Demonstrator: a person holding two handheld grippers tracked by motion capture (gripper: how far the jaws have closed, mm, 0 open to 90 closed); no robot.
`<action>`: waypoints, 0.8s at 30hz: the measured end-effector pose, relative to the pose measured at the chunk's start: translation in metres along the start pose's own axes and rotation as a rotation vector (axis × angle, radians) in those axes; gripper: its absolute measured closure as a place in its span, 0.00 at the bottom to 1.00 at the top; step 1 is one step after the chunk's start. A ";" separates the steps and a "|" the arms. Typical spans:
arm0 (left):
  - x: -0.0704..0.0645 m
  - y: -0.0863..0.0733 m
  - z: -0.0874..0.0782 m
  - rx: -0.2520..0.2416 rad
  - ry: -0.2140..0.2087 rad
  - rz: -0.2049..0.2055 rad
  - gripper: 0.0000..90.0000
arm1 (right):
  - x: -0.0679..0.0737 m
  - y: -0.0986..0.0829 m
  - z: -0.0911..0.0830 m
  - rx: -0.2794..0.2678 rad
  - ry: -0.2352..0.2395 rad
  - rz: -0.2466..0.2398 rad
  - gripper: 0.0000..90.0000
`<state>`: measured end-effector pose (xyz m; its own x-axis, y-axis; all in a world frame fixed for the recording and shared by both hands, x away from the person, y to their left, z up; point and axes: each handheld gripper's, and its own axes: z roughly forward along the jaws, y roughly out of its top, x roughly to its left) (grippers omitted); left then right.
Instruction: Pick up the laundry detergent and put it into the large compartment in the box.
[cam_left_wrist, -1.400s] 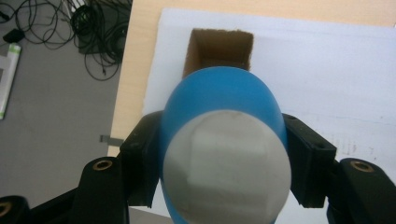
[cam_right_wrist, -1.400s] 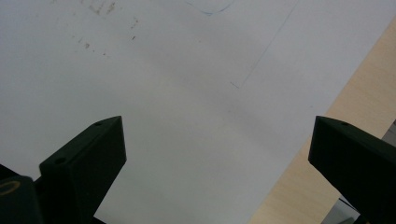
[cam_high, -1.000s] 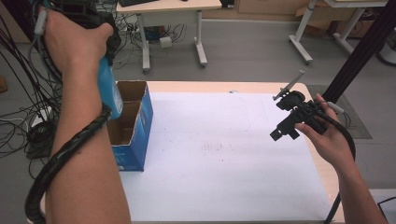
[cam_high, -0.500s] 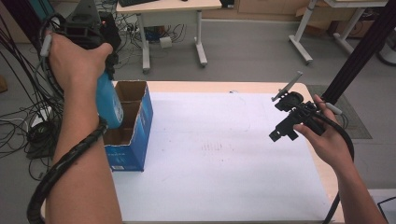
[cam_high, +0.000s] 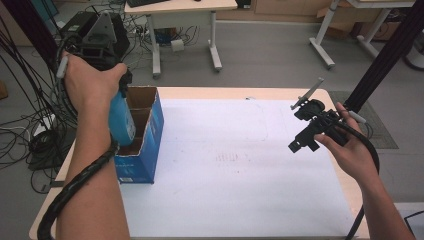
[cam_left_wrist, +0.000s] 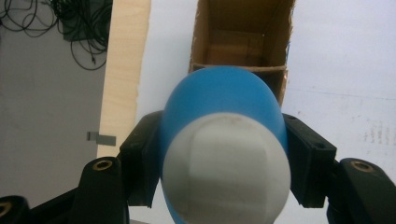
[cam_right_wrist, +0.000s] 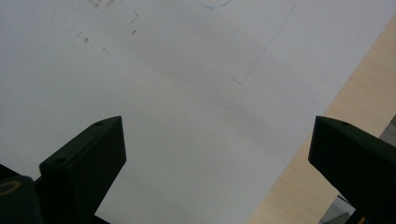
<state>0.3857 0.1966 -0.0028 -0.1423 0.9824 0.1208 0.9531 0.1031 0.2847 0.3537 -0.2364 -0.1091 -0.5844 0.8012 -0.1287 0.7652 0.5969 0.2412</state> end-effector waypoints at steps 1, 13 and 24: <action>0.000 -0.001 0.002 -0.001 0.000 0.004 0.43 | 0.000 0.000 0.000 0.000 -0.001 0.000 0.05; -0.001 -0.006 0.027 0.018 -0.004 0.026 0.42 | 0.001 0.001 0.006 0.012 0.007 -0.007 0.05; 0.001 -0.014 0.047 0.021 -0.007 0.035 0.42 | 0.000 -0.001 0.010 0.015 0.008 0.000 0.05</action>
<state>0.3844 0.2029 -0.0511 -0.1074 0.9865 0.1237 0.9629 0.0723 0.2600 0.3557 -0.2366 -0.1185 -0.5867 0.8007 -0.1212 0.7690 0.5978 0.2264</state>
